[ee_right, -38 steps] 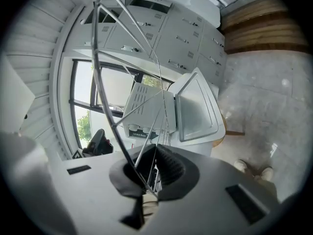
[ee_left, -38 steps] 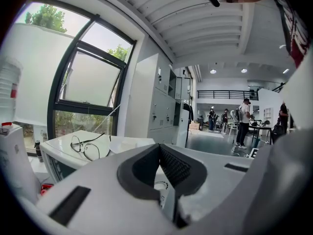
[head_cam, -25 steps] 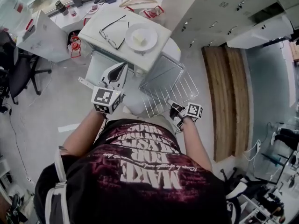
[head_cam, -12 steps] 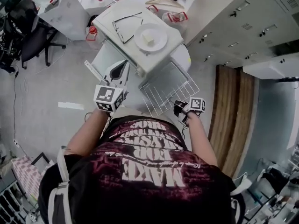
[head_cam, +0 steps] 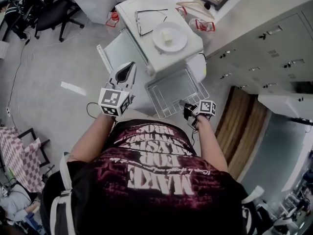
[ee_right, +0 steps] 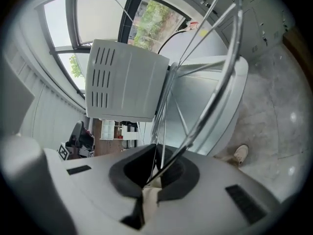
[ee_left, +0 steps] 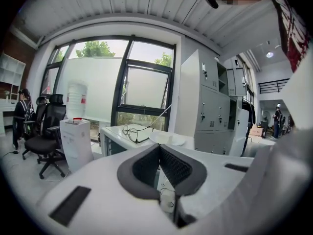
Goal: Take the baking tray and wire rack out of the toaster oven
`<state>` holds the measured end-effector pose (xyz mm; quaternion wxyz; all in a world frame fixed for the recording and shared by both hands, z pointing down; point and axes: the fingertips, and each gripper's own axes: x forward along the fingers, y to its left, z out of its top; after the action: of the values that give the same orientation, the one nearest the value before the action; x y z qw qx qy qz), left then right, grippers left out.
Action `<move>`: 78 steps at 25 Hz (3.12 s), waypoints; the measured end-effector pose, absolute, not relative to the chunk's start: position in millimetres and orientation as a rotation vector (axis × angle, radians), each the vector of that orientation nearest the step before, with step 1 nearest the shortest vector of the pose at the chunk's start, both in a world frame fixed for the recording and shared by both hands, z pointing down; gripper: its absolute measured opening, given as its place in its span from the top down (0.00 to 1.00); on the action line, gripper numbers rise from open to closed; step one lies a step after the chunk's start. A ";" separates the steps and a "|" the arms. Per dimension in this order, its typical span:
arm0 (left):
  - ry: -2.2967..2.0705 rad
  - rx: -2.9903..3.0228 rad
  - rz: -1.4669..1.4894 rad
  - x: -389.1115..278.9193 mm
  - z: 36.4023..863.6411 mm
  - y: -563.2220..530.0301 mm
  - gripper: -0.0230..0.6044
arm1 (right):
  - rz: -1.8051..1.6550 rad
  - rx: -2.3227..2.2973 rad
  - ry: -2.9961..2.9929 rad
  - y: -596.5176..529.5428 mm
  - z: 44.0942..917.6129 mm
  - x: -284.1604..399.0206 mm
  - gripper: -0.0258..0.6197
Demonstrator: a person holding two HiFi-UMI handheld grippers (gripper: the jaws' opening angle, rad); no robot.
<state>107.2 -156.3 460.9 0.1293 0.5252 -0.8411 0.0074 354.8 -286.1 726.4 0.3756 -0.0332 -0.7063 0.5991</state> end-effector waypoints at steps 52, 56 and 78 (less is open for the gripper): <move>-2.135 1.823 0.130 95.8 474.9 -169.3 0.95 | 0.947 0.194 -1.611 -259.9 777.0 368.6 0.28; -2.092 1.878 0.131 95.3 473.7 -174.7 0.95 | 0.836 0.183 -1.645 -255.0 763.7 360.7 0.28; -2.004 2.238 0.185 91.1 423.0 -183.2 0.95 | 0.255 0.940 -2.394 -251.3 545.4 326.3 0.96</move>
<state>91.1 -183.2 423.0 0.0658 0.7419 -0.6645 0.0614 326.3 -251.3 545.4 0.2750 0.3497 -0.8905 0.0950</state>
